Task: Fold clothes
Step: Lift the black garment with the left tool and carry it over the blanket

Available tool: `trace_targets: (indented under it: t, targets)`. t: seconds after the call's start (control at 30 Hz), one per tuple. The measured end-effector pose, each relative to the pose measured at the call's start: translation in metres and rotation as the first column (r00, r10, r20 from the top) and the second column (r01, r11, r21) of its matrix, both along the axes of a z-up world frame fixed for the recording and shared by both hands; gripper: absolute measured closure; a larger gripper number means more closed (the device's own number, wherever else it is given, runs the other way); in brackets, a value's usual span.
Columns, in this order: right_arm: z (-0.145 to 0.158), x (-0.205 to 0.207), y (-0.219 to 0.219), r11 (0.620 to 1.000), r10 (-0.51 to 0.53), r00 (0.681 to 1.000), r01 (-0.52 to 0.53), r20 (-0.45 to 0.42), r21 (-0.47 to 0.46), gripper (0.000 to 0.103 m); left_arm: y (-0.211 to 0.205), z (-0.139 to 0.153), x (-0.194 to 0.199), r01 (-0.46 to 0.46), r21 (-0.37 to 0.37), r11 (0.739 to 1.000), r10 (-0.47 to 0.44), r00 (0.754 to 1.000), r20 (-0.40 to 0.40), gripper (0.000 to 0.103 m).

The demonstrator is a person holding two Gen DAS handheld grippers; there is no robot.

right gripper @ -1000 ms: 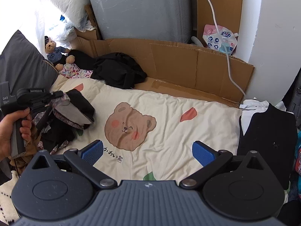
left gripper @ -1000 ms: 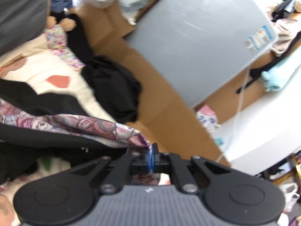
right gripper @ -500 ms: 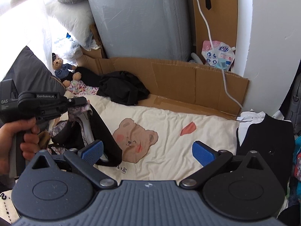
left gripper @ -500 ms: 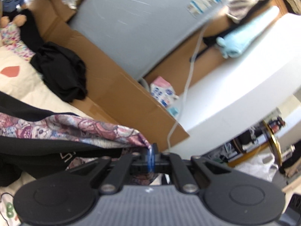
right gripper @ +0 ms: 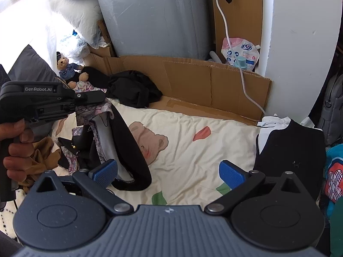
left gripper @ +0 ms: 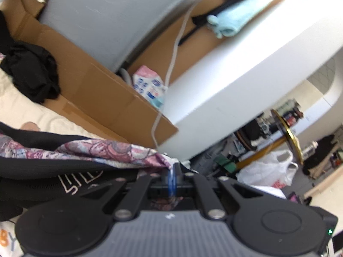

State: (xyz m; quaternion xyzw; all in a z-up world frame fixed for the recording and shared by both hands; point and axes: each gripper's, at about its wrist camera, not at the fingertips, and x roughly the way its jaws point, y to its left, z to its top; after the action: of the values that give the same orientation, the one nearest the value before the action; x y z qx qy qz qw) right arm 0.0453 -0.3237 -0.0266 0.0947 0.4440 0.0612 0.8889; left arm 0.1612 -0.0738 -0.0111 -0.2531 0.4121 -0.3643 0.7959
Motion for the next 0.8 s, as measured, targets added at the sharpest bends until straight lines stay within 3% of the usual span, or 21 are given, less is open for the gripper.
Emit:
trace_targets:
  t: [0.3, 0.37, 0.43, 0.6, 0.8]
  targets:
    - [-0.002, -0.004, -0.004, 1.000, 0.000, 1.000, 0.000, -0.006, -0.013, 0.000, -0.035, -0.013, -0.008, 0.134, -0.038, 0.990, -0.136, 0.990, -0.033, 0.101]
    - [-0.005, -0.003, -0.005, 1.000, -0.003, 1.000, 0.002, -0.016, -0.014, 0.000, -0.043, -0.027, -0.007, 0.166, 0.003, 0.986, -0.165, 0.984, -0.060, 0.088]
    - [-0.007, -0.002, -0.004, 1.000, -0.004, 1.000, 0.004, -0.025, -0.021, 0.000, -0.045, -0.042, -0.005, 0.152, 0.031, 0.988, -0.148, 0.983, -0.113, 0.067]
    - [-0.015, 0.001, -0.004, 0.999, 0.001, 0.999, -0.002, -0.051, -0.037, 0.000, -0.043, -0.070, 0.003, 0.138, 0.103, 0.985, -0.117, 0.975, -0.189, 0.064]
    - [-0.025, 0.003, -0.002, 0.998, 0.012, 0.997, -0.016, -0.080, -0.053, 0.000, -0.039, -0.082, 0.007, 0.158, 0.103, 0.982, -0.133, 0.968, -0.214, 0.037]
